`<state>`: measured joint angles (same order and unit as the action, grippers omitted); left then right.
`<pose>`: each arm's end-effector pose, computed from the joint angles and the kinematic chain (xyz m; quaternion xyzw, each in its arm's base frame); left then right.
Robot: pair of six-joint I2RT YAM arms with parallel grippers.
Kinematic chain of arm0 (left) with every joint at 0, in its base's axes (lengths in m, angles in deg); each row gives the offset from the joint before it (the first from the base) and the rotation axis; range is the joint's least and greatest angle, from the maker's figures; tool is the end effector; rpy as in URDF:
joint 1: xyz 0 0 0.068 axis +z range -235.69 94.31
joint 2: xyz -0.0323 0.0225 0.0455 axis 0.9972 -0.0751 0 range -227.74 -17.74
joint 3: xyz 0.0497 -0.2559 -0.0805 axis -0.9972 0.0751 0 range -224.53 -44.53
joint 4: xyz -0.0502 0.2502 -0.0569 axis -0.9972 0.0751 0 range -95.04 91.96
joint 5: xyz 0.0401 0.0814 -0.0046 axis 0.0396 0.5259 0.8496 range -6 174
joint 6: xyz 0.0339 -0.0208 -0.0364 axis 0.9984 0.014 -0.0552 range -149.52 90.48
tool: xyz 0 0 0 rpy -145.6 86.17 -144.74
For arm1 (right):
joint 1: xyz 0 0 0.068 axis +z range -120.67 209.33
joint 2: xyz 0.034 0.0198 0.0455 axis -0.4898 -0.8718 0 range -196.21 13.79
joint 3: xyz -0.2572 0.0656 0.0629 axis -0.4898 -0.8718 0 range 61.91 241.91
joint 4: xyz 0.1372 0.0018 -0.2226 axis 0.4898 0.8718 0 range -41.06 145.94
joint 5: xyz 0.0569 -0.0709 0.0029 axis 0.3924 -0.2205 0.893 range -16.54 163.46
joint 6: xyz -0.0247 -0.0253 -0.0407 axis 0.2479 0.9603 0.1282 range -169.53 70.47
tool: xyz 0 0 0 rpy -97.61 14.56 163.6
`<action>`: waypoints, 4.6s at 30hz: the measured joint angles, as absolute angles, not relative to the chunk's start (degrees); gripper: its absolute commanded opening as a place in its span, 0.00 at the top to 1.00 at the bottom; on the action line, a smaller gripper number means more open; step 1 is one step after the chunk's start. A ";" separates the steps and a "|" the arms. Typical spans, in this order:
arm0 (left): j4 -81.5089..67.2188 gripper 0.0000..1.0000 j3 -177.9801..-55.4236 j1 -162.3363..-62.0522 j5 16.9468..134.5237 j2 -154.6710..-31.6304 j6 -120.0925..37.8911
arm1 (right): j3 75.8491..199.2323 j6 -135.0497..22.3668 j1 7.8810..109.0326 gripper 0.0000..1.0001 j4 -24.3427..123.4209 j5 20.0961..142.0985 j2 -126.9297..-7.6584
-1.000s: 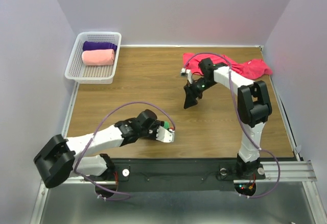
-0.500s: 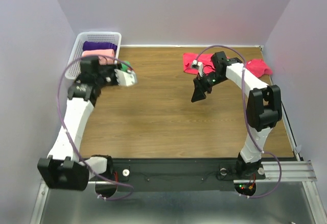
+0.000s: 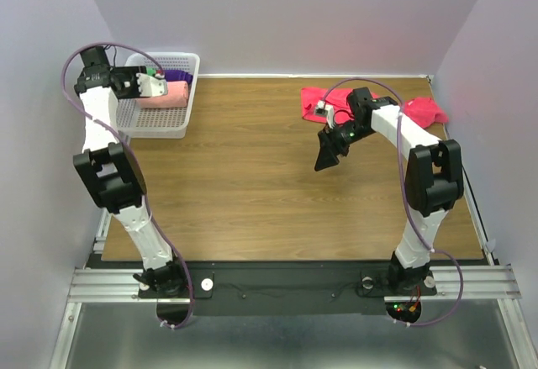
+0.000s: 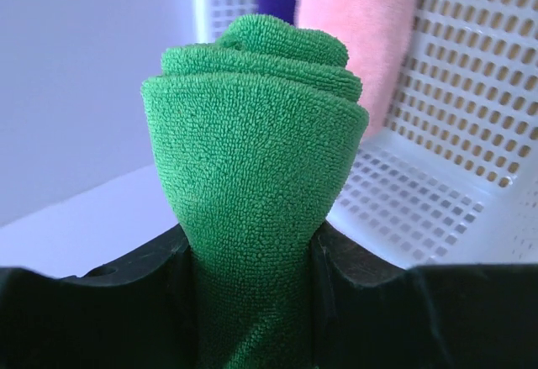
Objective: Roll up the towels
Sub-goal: Place the rolled towel into the container
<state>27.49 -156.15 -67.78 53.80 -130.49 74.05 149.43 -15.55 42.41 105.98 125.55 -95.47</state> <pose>0.4387 0.1231 0.3541 0.6688 0.5406 0.2854 0.4231 0.3595 0.1124 0.2337 -0.3963 0.8026 0.4138 0.1657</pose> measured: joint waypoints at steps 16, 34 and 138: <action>27.23 1.00 -153.26 -69.75 52.97 -139.76 82.99 | 149.43 -16.36 42.41 0.19 105.98 125.07 -99.88; 24.06 0.99 -152.04 -70.34 52.77 -146.49 84.06 | 151.14 -16.99 42.41 0.19 106.64 124.66 -105.24; 11.27 0.01 -105.96 -103.93 78.32 -96.13 -17.03 | 117.15 -53.67 34.26 0.00 80.23 91.63 -62.26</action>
